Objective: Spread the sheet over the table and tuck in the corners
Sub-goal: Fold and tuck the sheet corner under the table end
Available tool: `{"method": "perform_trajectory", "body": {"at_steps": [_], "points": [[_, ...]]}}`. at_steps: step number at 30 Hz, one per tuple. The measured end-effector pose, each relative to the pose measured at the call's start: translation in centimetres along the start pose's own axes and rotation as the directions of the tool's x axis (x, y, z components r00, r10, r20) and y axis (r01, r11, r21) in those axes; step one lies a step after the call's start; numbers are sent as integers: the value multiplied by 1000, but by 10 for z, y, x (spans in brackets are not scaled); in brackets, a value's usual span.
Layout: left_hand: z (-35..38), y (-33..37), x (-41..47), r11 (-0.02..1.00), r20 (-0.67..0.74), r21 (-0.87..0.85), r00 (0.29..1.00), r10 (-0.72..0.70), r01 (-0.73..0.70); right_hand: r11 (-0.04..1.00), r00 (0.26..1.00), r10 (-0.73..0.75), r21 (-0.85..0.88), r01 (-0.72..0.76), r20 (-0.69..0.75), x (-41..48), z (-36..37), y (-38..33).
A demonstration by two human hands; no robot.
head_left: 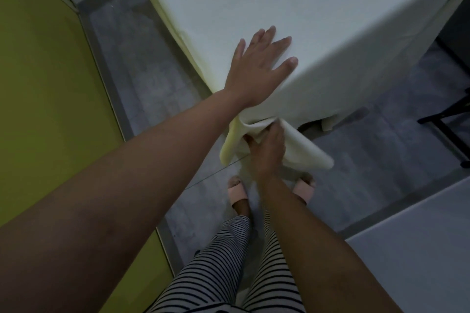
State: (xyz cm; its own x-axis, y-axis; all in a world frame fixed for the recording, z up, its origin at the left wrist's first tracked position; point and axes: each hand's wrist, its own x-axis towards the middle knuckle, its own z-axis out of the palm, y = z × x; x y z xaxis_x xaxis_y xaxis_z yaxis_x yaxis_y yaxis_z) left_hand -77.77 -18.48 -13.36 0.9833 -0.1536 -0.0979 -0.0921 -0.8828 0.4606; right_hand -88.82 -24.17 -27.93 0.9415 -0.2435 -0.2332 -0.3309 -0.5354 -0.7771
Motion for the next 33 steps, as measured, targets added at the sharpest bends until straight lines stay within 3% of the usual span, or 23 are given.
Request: {"method": "perform_trajectory", "body": {"at_steps": [4, 8, 12, 15, 20, 26, 30, 33], "points": [[1, -1, 0, 1000, 1, 0, 1000, 7, -7, 989, 978, -127, -57, 138, 165, 1, -14, 15], [1, -1, 0, 1000, 15, -3, 1000, 10, -10, 942, 957, -229, -207, 263, 176, -21, -47, 32], [-2, 0, 0, 1000, 29, 21, 1000, 9, -10, 760, 840, -499, -358, 543, 214, -54, -81, 40], [-4, 1, -1, 999, 40, 41, 999, 20, -22, 675, 772, -518, -378, 634, 368, -66, -103, 40], [-4, 2, -2, 998, 60, 63, 998, 19, -23, 873, 870, -300, -255, 416, 392, -56, -129, 27], [-3, 1, 0, 997, 48, 69, 999, 22, -25, 989, 859, -22, -112, 93, 511, -49, -130, 21], [-1, 0, -1, 997, 47, 66, 999, 26, -29, 946, 837, -97, -212, 246, 538, -37, -131, 22], [-1, -1, 0, 998, 46, 59, 999, 29, -32, 939, 794, -157, -159, 304, 588, -33, -128, 17]]}}
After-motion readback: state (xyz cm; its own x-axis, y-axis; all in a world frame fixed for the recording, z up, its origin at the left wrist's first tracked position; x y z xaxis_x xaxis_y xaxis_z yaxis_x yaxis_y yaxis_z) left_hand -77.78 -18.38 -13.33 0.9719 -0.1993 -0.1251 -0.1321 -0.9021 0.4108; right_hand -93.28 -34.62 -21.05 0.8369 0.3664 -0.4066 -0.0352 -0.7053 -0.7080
